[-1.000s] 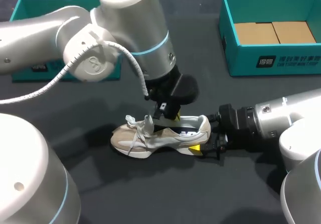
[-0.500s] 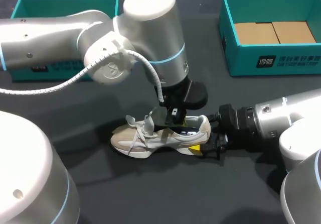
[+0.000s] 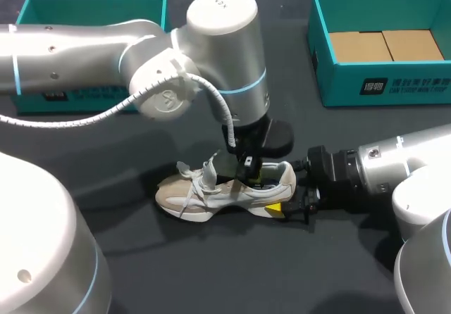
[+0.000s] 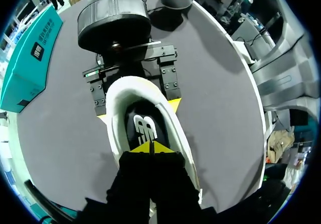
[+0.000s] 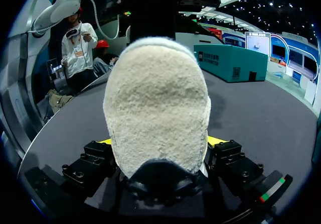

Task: Take the shoe out of the shoebox, open the shoe tongue, remove and reinsert the insole, then place the shoe into the shoebox

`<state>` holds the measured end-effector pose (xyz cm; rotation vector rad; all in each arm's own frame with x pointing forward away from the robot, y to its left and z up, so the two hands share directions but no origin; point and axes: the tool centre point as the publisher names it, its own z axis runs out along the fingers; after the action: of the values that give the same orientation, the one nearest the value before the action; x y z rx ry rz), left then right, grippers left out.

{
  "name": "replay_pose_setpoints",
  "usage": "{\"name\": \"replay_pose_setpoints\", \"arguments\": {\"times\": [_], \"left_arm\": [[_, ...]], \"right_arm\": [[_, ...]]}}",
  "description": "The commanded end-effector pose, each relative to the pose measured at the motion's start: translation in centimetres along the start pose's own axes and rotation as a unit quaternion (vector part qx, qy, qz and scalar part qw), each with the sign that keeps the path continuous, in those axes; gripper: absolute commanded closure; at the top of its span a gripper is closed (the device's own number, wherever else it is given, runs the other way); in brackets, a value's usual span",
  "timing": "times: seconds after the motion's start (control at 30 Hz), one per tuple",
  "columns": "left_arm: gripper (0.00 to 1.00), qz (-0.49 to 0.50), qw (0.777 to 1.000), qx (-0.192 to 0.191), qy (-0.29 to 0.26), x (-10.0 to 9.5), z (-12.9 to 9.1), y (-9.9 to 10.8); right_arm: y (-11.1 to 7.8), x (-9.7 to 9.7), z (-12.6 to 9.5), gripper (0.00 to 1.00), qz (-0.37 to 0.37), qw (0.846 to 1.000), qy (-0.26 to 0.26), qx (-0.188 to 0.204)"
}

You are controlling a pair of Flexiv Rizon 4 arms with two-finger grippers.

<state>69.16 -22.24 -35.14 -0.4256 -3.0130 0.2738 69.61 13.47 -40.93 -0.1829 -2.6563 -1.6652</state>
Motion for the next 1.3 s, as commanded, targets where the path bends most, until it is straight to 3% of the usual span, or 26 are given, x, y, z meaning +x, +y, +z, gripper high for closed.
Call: {"name": "replay_pose_setpoints", "arguments": {"times": [0.03, 0.6, 0.63, 0.7, 0.83, 1.1, 1.3], "left_arm": [[1.00, -0.005, 1.000, 0.001, 0.006, 0.1, 0.4, 0.7], [1.00, -0.028, 0.999, -0.014, 0.037, 3.5, 1.7, 3.5], [0.98, -0.028, 0.999, -0.015, 0.032, 3.5, 1.8, 3.6], [0.77, -0.027, 0.999, -0.020, 0.021, 3.4, 2.0, 3.8], [0.61, -0.029, 0.999, -0.023, 0.006, 3.2, 2.8, 4.0], [0.57, -0.022, 0.999, -0.039, -0.031, 1.9, 4.5, 3.6], [0.60, -0.024, 0.995, -0.068, -0.064, 0.4, 6.0, 3.4]], "right_arm": [[-0.1, 0.0, 0.4, 1.00, 0.000, 1.000, 0.000, 0.002], [-0.1, 0.0, 0.4, 1.00, 0.000, 1.000, 0.000, 0.002], [-0.1, 0.0, 0.4, 1.00, 0.000, 1.000, 0.000, 0.002], [-0.1, 0.0, 0.4, 1.00, 0.000, 1.000, 0.000, 0.002], [-0.1, 0.0, 0.4, 1.00, 0.000, 1.000, 0.000, 0.002], [-0.1, 0.0, 0.4, 1.00, 0.000, 1.000, 0.000, 0.002], [-0.1, 0.0, 0.4, 1.00, 0.000, 1.000, 0.000, 0.002]]}}
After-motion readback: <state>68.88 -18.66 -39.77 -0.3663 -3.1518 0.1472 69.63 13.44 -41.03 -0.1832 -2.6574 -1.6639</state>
